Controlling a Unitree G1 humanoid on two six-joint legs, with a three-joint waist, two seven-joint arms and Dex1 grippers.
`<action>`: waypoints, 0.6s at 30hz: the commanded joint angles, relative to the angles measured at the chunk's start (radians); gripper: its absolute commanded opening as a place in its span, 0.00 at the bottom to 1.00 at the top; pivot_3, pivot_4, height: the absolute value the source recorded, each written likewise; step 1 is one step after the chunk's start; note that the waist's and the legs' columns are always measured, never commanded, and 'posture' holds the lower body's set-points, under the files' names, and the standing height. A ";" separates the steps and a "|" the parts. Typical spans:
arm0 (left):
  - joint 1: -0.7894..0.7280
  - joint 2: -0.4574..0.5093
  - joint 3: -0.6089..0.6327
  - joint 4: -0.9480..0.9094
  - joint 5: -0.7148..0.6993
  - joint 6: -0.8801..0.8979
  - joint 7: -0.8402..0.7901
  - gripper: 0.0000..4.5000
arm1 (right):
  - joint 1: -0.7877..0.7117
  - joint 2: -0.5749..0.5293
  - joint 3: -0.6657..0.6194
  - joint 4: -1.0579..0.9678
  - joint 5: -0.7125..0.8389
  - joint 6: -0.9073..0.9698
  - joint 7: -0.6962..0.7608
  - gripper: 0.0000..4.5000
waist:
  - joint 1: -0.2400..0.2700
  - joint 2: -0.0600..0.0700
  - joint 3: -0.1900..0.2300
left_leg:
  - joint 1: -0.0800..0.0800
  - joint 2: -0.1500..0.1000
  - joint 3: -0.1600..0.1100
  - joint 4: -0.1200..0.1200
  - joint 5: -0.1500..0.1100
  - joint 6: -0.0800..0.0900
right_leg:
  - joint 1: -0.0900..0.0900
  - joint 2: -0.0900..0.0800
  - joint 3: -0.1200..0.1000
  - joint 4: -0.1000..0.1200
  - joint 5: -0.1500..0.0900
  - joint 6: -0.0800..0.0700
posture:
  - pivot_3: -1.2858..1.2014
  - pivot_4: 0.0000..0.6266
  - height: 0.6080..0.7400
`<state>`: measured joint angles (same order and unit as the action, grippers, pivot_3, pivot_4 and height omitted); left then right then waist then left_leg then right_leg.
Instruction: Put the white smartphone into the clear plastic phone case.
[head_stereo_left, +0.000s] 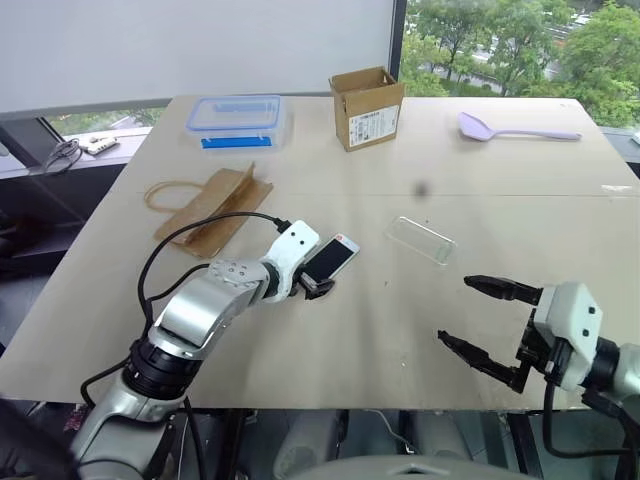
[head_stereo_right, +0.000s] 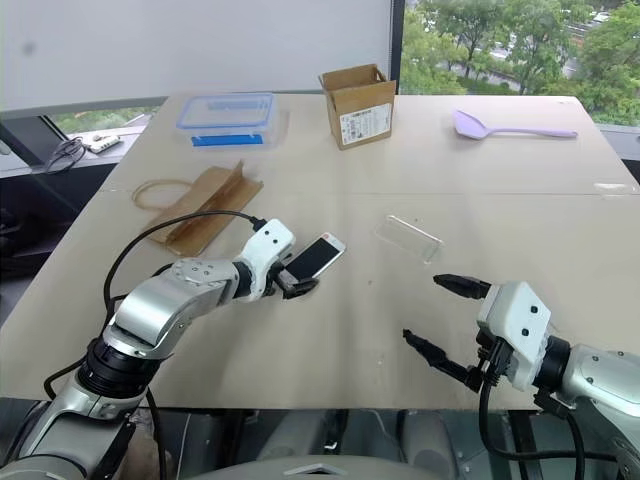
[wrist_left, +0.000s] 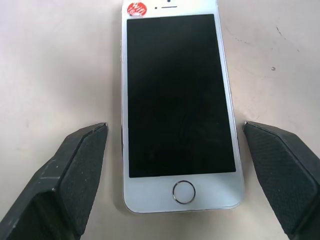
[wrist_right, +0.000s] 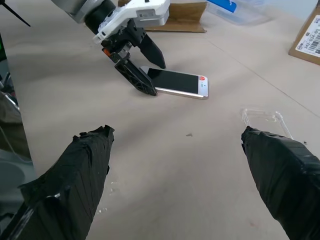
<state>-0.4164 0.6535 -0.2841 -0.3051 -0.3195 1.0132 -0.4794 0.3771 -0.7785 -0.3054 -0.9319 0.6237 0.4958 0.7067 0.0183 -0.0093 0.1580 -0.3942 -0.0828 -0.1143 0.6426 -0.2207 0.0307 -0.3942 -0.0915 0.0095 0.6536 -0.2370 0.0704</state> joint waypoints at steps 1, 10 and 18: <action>0.039 -0.006 0.002 0.028 -0.008 -0.038 -0.060 0.99 | -0.029 0.017 -0.005 -0.014 -0.001 -0.019 -0.023 1.00 | 0.001 0.000 0.000 | 0.000 0.000 0.000 0.000 0.000 0.000 | 0.000 0.000 0.000 0.000 0.000 0.000 | 0.52 0.24 1.00; 0.066 0.014 -0.016 0.034 0.019 -0.058 -0.151 0.87 | -0.071 0.027 0.060 0.010 -0.054 -0.025 -0.026 1.00 | 0.006 0.001 0.000 | -0.003 -0.001 0.000 -0.004 0.003 0.004 | -0.002 0.000 -0.002 -0.006 0.000 0.001 | 0.52 0.24 1.00; 0.089 0.050 -0.003 -0.018 -0.019 -0.245 -0.357 0.64 | -0.051 0.035 0.056 0.001 -0.074 -0.022 -0.024 1.00 | 0.008 0.001 0.000 | -0.004 -0.001 0.000 -0.007 0.002 0.005 | -0.002 -0.001 -0.002 -0.011 0.000 0.001 | 0.52 0.24 1.00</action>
<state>-0.3438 0.7032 -0.2435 -0.2900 -0.2966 0.8167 -0.7405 0.3233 -0.7468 -0.2414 -0.9052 0.5520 0.4930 0.6871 0.0267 -0.0087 0.1579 -0.3992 -0.0835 -0.1145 0.6357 -0.2189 0.0362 -0.3963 -0.0924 0.0068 0.6420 -0.2372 0.0714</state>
